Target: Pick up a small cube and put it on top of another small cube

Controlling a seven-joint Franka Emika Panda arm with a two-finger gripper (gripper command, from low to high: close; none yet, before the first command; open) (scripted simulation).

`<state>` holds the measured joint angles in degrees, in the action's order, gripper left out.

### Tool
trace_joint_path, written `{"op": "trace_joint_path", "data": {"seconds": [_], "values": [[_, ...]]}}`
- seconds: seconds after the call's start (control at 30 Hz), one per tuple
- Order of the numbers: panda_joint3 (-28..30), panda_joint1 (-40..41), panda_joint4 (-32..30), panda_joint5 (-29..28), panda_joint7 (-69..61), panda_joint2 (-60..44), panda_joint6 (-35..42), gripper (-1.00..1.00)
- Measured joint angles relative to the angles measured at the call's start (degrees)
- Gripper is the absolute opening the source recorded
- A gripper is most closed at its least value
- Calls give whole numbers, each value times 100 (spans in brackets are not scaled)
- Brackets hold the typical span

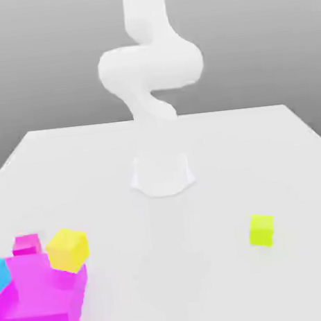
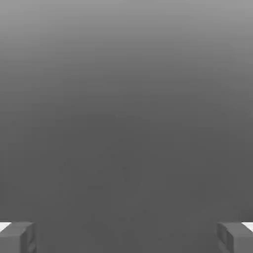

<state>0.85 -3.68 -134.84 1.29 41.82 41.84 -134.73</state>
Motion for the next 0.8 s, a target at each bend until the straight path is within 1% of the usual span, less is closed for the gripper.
{"op": "trace_joint_path", "data": {"seconds": [0.2, 0.5, 0.67, 0.73, 0.8], "values": [[70, -844, -749, 332, -990, -990, -723, 0], [-150, -1924, -1838, 687, -2334, -2432, -1773, 0], [-425, -2372, -2447, 665, -2918, -3212, -2370, 0], [-552, -2498, -2693, 545, -3073, -3516, -2612, 0], [-693, -2596, -2941, 294, -3139, -3817, -2858, 0]]}}
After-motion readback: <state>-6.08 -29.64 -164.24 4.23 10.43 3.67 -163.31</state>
